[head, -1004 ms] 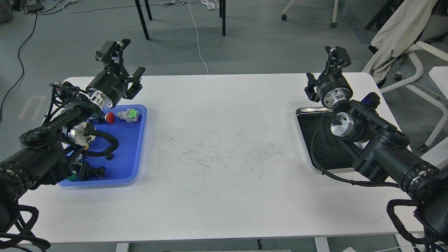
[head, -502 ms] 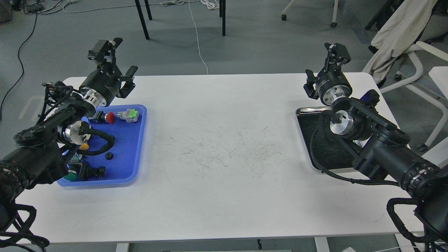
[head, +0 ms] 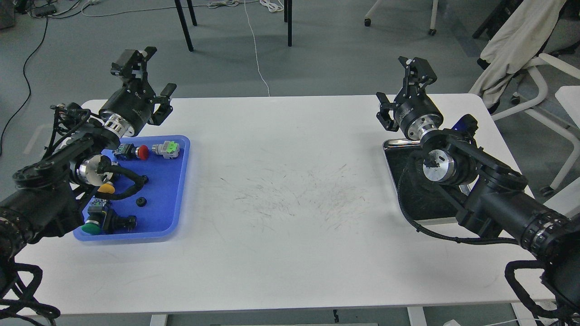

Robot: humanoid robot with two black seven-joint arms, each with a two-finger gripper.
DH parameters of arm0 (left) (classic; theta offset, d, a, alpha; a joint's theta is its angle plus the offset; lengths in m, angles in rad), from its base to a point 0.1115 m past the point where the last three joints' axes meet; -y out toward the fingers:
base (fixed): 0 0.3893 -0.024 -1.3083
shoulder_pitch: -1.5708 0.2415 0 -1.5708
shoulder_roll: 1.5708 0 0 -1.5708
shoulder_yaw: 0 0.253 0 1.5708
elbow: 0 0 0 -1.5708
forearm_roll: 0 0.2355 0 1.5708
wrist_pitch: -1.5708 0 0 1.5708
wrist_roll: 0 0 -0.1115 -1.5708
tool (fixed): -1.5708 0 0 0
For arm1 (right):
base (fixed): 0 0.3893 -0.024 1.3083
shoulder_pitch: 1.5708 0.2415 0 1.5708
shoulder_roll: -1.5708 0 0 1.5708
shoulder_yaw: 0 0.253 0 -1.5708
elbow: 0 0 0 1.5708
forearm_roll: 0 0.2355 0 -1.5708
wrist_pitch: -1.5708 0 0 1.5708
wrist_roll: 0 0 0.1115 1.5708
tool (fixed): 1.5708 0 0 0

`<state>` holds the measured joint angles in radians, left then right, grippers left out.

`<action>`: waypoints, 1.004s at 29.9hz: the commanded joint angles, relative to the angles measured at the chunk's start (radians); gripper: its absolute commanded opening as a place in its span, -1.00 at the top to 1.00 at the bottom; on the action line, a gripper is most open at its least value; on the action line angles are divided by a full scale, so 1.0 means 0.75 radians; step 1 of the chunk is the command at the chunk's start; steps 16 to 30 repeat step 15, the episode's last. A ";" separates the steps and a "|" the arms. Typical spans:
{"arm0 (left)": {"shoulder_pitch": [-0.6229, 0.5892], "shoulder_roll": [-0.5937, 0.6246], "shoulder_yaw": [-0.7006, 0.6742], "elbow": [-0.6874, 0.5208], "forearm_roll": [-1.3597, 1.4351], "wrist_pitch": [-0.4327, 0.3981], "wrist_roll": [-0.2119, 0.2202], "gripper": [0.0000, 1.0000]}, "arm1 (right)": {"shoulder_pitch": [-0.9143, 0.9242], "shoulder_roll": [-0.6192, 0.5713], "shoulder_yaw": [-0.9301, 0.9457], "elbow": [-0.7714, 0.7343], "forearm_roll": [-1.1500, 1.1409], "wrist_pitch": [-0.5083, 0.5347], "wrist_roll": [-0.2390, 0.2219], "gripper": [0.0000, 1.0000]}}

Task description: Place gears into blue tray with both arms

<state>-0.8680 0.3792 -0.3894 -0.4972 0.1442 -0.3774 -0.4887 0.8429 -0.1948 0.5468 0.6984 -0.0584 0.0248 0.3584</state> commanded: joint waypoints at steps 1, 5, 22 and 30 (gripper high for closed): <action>-0.002 0.004 0.002 0.000 0.000 0.000 0.000 -0.98 | -0.003 0.000 -0.001 -0.017 0.000 0.034 -0.003 -0.96; -0.006 0.004 0.002 0.000 0.000 0.000 0.000 -0.98 | -0.005 -0.010 -0.058 -0.007 0.000 0.069 -0.010 -0.96; 0.006 0.004 0.002 0.000 0.000 0.002 0.000 -0.98 | -0.005 -0.045 -0.099 -0.009 -0.002 0.057 0.003 -0.97; 0.006 0.004 0.002 0.000 0.000 0.002 0.000 -0.98 | -0.005 -0.045 -0.099 -0.009 -0.002 0.057 0.003 -0.97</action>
